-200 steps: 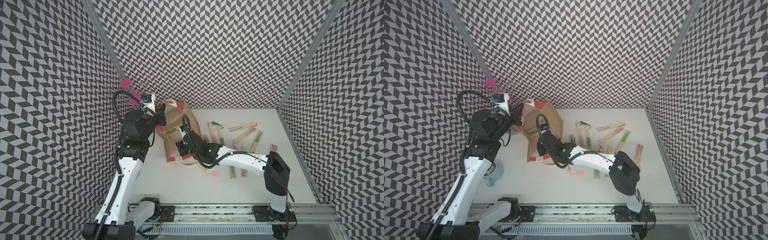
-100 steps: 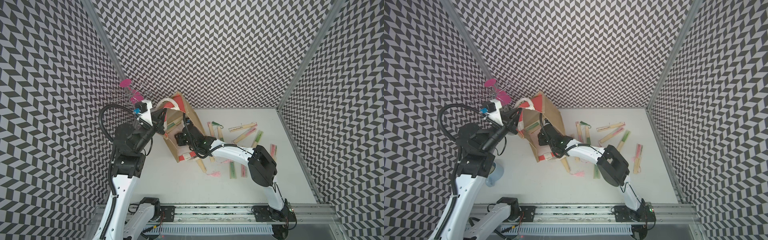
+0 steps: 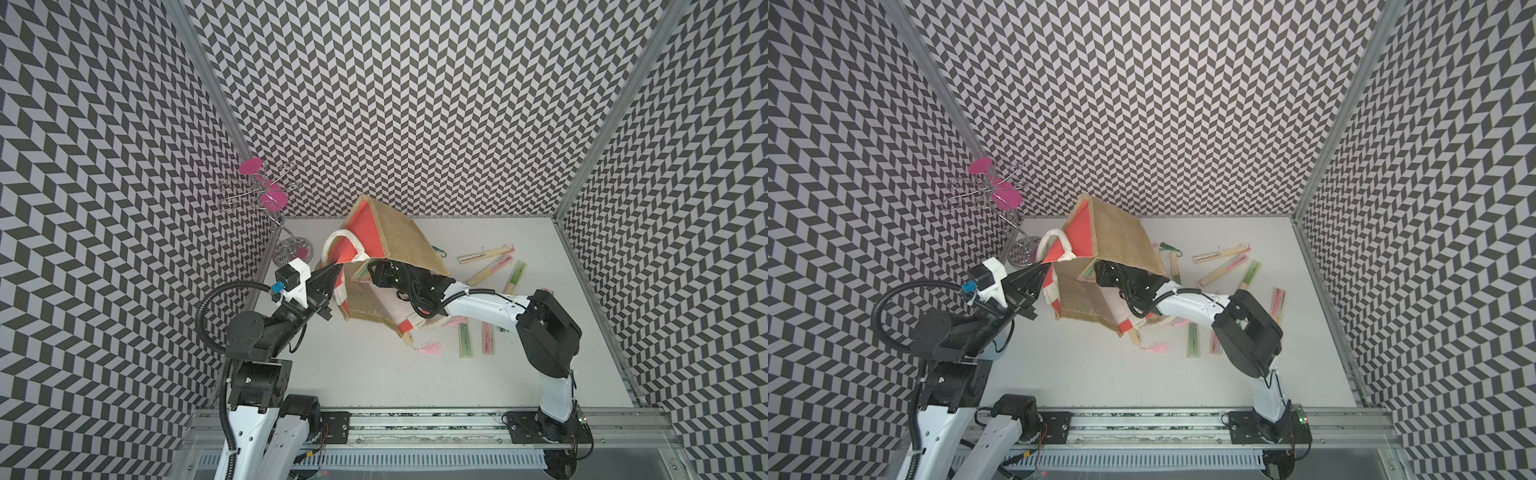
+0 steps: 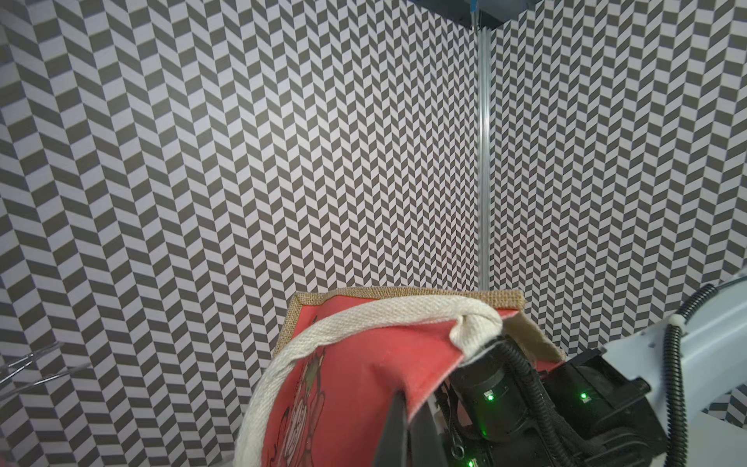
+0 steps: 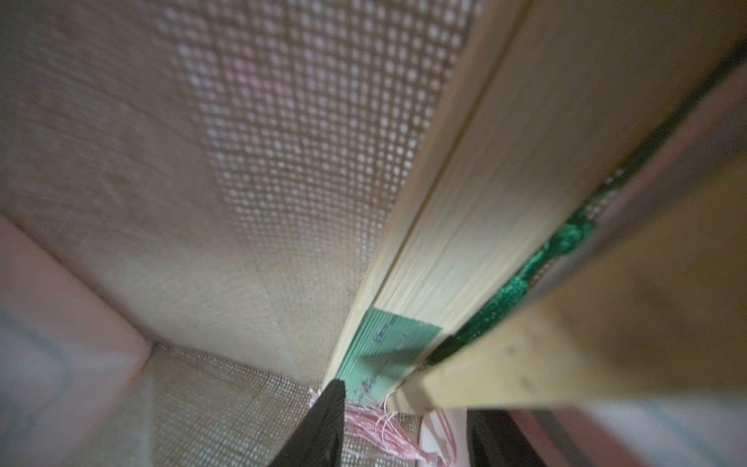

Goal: Take out the folding fans from the tote bags
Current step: Pick up the folding fan from the canvas bag.

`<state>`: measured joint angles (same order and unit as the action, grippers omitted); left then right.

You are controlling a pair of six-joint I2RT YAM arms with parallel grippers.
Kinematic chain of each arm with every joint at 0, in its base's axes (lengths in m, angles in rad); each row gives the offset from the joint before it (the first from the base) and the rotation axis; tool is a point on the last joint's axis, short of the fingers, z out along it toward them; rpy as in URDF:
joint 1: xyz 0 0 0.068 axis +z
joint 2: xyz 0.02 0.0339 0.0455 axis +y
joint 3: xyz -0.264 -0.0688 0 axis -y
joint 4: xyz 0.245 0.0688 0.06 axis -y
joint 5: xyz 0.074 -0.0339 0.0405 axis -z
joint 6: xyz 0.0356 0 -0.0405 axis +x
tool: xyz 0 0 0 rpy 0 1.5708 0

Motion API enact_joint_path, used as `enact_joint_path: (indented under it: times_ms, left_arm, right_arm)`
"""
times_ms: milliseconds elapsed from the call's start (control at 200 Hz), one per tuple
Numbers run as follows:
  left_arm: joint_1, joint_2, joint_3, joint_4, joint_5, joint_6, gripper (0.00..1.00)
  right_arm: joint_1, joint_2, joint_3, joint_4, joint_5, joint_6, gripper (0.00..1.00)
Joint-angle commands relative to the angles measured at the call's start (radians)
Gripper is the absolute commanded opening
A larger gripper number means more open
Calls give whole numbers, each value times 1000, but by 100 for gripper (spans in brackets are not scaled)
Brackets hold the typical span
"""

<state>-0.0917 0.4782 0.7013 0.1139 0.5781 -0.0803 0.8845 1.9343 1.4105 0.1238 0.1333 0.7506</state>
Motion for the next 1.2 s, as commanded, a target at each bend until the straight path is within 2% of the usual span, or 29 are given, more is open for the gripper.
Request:
enact_joint_path:
  times_ms: [0,110,230,671,811,901,992,1197]
  left_arm:
    - [-2,-60,-5,147,59,6,0]
    - [-1,-92,-23,147,95,15,0]
    - [-3,-137,-42,130,107,28,0]
    - [-2,-166,-8,73,69,70,0]
    - [-3,-165,0,78,59,55,0]
    - [-1,-149,3,78,16,45,0]
    - [-2,-103,32,48,-81,44,0]
    - [-3,119,201,-109,-271,112,0]
  right_arm:
    - [-25,-61,-36,87,86,53,48]
    - [-39,-97,-112,182,62,67,48]
    - [-41,-131,-155,219,96,70,46]
    - [-60,-140,-168,191,109,80,18]
    - [-61,-141,-168,177,122,92,14]
    - [-61,-136,-162,189,88,78,11]
    - [-58,-115,-121,160,17,50,8]
    - [-18,-70,-35,97,-78,-17,3]
